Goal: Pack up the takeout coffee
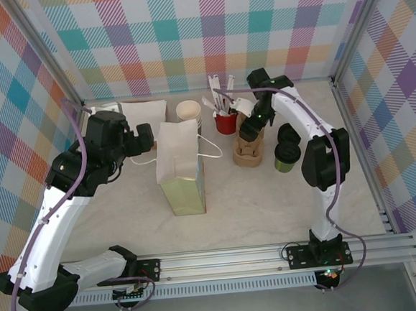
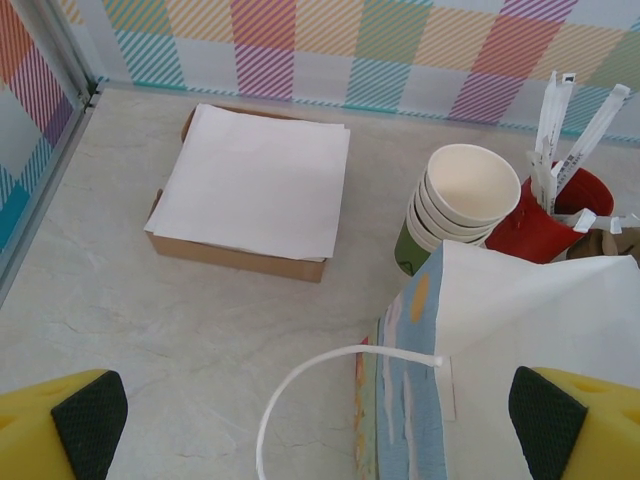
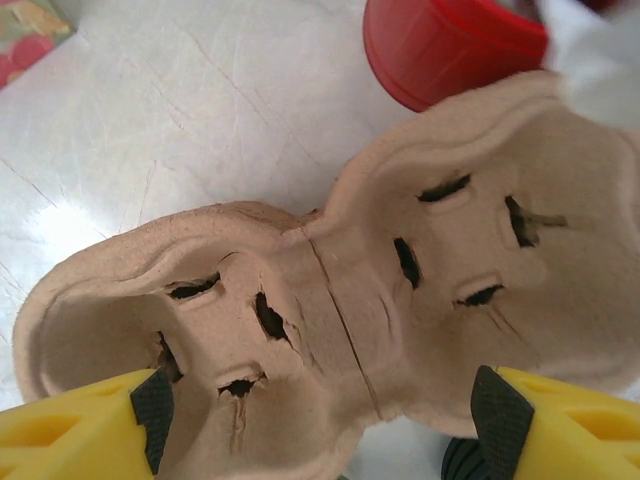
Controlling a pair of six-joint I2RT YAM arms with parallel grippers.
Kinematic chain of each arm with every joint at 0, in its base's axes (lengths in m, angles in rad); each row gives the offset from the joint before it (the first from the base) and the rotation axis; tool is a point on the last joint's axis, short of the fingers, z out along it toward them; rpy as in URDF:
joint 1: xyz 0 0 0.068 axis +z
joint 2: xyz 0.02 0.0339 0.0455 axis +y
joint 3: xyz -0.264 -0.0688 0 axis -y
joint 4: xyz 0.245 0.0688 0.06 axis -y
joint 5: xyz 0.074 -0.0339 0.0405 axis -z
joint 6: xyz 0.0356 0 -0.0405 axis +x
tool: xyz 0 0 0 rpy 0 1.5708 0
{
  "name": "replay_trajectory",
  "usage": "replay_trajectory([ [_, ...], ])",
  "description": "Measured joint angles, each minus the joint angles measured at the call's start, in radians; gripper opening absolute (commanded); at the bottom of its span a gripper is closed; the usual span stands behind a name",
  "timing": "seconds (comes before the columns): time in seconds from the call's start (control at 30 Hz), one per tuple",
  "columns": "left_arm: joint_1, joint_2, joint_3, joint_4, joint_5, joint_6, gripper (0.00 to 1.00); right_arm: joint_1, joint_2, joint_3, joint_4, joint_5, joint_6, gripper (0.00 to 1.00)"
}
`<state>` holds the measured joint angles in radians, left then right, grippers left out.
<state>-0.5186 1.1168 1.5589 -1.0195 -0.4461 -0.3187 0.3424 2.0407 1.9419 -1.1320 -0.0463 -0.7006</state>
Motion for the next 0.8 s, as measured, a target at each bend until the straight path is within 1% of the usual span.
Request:
replay_trajectory([
  [0.13,0.005,0.0,-0.001,-0.001,0.005,0.0,1.0,0.011,0.035,0.021,-0.019,0.031,-0.027,0.76],
  [0.37,0.01,0.003,-0.002,-0.001,0.012,0.0,1.0,0.027,0.094,0.055,-0.041,0.074,-0.049,0.65],
  [0.57,0.014,0.006,-0.005,-0.004,0.018,0.001,1.0,0.041,0.144,0.084,-0.053,0.117,-0.049,0.58],
  [0.8,0.018,0.007,-0.005,-0.007,0.018,0.001,1.0,0.045,0.153,0.093,-0.064,0.141,-0.048,0.49],
])
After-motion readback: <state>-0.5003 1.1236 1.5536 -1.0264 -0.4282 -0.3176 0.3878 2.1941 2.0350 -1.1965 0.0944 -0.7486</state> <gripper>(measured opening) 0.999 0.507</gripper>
